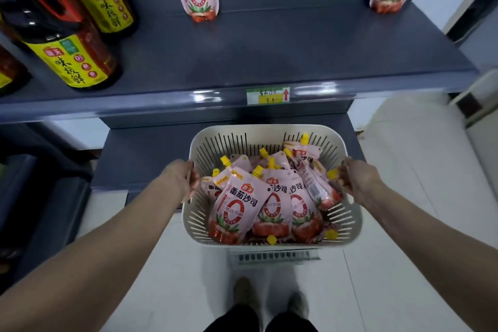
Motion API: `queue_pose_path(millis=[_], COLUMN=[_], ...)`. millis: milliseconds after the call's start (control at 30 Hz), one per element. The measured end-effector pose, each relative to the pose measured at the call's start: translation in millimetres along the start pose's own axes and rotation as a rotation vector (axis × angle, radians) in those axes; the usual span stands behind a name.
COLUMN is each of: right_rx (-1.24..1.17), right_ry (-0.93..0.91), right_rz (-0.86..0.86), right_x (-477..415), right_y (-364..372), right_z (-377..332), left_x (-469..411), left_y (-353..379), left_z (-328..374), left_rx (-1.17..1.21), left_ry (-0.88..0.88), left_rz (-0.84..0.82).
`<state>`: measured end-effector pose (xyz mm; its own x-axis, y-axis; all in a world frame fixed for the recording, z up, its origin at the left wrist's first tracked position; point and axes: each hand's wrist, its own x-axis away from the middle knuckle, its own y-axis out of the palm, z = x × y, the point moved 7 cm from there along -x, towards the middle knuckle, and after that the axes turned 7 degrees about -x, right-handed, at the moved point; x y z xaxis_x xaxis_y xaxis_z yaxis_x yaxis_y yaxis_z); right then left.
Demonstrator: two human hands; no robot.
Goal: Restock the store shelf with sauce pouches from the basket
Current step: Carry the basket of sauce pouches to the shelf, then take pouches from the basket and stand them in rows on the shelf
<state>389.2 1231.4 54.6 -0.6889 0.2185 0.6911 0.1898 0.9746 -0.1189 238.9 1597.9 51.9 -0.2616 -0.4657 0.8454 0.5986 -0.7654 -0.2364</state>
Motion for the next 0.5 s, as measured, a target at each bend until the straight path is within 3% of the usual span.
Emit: queue_pose_path(millis=[333, 433, 500], right_rx=[0.054, 0.262, 0.570], right_ry=[-0.007, -0.076, -0.284], right_rz=[0.053, 0.077, 0.149], right_x=[-13.8, -14.2, 0.2], right_y=[6.5, 4.5, 2.6], right_z=[-0.3, -3.5, -20.7], left_x=[-18.8, -14.3, -6.0], left_y=[6.4, 4.8, 2.2], left_z=[4.3, 4.4, 10.3], left_rx=[-0.013, -0.031, -0.111], left_ry=[-0.041, 0.018, 0.108], left_rz=[-0.058, -0.075, 0.003])
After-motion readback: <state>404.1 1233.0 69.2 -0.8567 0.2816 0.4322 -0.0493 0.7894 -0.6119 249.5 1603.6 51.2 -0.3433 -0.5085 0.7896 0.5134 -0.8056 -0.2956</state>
